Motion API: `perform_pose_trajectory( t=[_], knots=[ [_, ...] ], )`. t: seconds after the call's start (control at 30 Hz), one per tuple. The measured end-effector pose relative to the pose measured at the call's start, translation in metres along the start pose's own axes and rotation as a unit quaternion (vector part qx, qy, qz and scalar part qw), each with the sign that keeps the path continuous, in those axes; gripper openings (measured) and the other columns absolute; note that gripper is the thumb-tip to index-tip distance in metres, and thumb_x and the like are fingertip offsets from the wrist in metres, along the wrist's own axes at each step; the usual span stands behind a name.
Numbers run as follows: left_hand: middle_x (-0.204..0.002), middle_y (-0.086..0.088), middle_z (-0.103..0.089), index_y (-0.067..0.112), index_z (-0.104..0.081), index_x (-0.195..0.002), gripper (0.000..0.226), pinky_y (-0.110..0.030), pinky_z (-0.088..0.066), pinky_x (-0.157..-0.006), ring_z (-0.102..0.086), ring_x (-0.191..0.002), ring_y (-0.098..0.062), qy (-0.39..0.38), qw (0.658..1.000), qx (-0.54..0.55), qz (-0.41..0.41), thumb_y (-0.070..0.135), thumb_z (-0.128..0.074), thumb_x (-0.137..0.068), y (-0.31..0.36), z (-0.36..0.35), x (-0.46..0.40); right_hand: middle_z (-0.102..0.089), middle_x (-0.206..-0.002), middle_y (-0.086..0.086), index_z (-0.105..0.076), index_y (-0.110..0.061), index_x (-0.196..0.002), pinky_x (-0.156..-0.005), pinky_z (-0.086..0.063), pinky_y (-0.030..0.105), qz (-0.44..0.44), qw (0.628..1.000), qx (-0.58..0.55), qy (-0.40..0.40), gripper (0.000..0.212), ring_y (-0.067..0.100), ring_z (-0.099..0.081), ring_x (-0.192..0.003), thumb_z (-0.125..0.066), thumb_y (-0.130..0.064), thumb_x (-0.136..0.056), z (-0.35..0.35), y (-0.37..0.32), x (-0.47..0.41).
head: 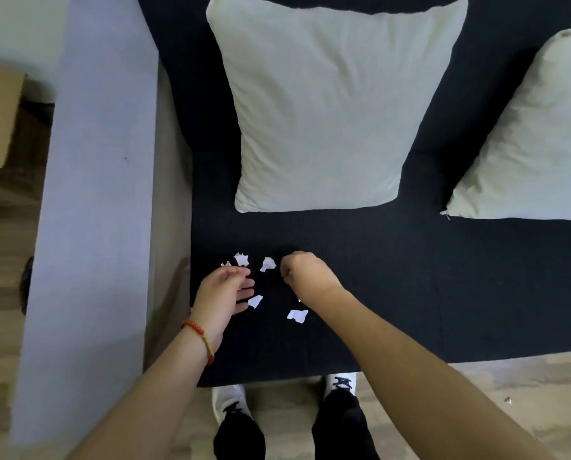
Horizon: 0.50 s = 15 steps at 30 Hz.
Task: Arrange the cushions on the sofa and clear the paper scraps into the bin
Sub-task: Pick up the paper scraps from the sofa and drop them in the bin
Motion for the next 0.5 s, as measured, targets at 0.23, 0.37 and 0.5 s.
perform_pose_trajectory(
  t=[0.23,0.37,0.5],
  knots=[
    [-0.123,-0.012,-0.075,0.012,-0.067,-0.13,0.039,-0.043,-0.058,-0.092,-0.072,-0.115,-0.028,-0.033,0.96,0.258,0.101,0.04,-0.051,-0.109,-0.026,-0.076,0.018,-0.071,-0.088,-0.009,-0.072,-0.023,-0.09,-0.062,-0.05,0.011,-0.055,0.919,-0.36,0.153,0.006,0.007,-0.068,-0.08,-0.072,-0.019,-0.093,0.057,0.032,0.074],
    [-0.129,-0.011,-0.073,0.01,-0.063,-0.14,0.057,-0.044,-0.052,-0.104,-0.071,-0.119,-0.026,-0.132,0.913,0.371,0.105,0.053,-0.043,-0.108,-0.019,-0.133,0.036,-0.071,-0.094,-0.015,-0.071,-0.028,-0.093,-0.075,-0.057,0.015,-0.014,0.896,-0.418,0.152,0.012,0.0,-0.068,-0.091,-0.069,-0.016,-0.095,0.066,0.021,0.109],
    [-0.112,-0.006,-0.077,0.017,-0.074,-0.113,0.041,-0.045,-0.051,-0.105,-0.075,-0.111,-0.027,-0.157,0.883,0.433,0.094,0.048,-0.046,-0.108,-0.008,-0.161,0.052,-0.065,-0.106,-0.011,-0.061,-0.028,-0.114,-0.085,-0.058,0.033,0.051,0.943,-0.251,0.212,0.012,0.006,-0.062,-0.098,-0.056,-0.026,-0.103,0.067,0.008,0.126]
  ],
)
Point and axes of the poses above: each hand's wrist, its own x-axis away from the middle knuckle, its own z-axis out of the back of the hand, y = z × x, the point moved 7 cm from there along -x, towards the middle knuckle
